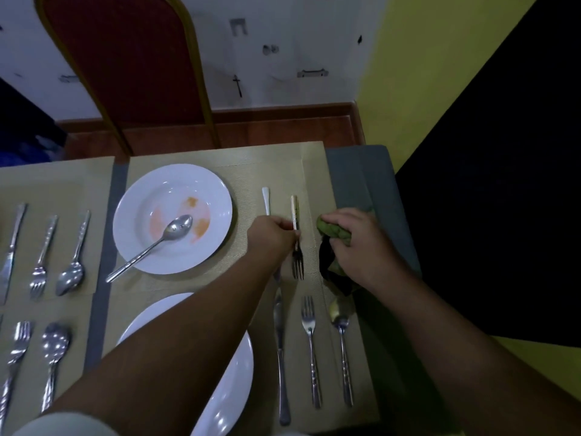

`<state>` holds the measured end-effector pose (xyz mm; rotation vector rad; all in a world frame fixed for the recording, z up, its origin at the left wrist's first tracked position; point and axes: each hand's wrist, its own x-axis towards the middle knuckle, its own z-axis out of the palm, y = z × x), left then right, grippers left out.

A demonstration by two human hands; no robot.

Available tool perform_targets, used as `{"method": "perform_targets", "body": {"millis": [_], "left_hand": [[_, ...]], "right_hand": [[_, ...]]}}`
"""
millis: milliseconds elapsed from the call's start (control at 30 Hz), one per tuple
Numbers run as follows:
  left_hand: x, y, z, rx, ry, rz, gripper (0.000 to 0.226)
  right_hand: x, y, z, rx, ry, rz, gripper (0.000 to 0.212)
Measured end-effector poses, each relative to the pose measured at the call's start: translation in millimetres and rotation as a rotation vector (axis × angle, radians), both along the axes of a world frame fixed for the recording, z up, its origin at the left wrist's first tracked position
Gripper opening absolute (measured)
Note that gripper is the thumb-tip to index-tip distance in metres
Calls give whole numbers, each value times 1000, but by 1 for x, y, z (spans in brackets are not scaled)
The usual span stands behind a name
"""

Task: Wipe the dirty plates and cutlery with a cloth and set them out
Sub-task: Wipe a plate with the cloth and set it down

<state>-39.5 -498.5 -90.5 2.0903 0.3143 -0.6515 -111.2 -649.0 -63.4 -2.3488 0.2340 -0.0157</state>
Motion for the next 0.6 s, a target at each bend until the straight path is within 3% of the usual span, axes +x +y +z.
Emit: {"method": "perform_targets", "body": {"millis": [100,167,300,500,600], "left_hand": [[-3,9,2,-52,-2,25,12],[-4,16,6,-112,42,106,20],[-11,43,31,-412,223,407,25],[-14,141,44,-644,343,572,27],[-7,197,41,-668,312,658,29]], "right_hand": [[2,4,-1,-11,11,-4,44],[4,10,-2,-16,15,2,46],[10,34,-1,-23,-18,51,48],[25,91,2,-36,-64,161,44],[37,130,6,-8,-61,218,45]]}}
